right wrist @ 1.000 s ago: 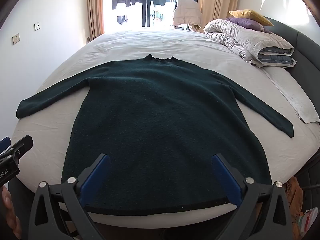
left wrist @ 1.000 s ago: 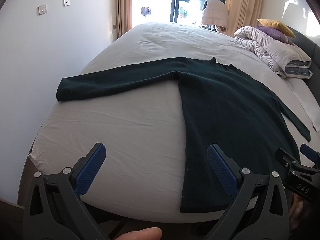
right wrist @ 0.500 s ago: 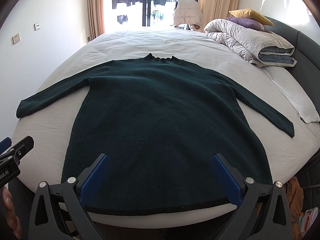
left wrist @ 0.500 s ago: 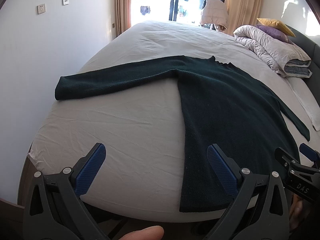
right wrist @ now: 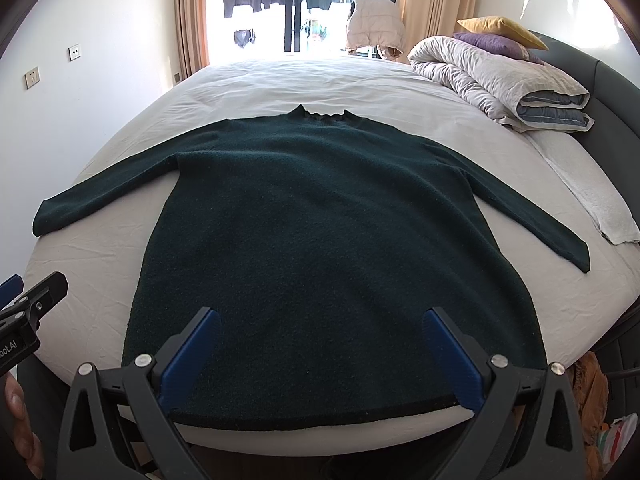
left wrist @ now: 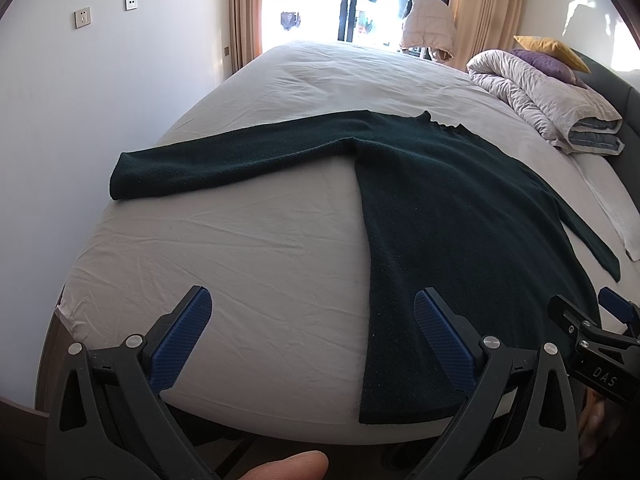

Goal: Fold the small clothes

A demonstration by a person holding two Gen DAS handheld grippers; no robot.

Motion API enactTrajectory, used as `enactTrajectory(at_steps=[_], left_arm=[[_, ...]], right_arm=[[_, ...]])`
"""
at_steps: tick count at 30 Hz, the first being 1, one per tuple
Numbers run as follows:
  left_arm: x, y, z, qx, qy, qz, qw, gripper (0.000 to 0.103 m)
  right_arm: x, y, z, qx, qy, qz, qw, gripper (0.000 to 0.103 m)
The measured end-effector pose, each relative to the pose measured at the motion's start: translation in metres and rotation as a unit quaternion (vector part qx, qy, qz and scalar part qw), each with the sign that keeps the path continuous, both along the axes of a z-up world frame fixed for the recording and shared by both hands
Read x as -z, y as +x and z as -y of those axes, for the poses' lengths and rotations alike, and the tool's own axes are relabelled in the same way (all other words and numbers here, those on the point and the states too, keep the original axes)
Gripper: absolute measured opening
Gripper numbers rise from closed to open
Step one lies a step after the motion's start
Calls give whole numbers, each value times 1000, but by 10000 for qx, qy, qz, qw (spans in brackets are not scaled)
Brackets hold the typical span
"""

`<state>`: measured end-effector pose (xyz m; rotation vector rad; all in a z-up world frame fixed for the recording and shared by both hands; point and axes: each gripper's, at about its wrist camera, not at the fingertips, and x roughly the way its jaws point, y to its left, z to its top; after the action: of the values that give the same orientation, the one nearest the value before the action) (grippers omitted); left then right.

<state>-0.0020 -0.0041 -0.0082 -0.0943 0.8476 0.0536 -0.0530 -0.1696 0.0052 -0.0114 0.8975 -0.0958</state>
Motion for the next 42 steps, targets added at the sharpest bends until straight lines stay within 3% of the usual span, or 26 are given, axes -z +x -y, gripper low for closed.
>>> enactTrajectory(at_steps=[37, 42], left_arm=[[8, 2, -18, -95, -167, 38, 9998, 103], [16, 17, -42, -95, -565, 53, 9983, 103]], right_arm=[[8, 12, -15, -88, 1, -31, 10000, 103], [12, 24, -29, -224, -106, -120, 9996, 103]])
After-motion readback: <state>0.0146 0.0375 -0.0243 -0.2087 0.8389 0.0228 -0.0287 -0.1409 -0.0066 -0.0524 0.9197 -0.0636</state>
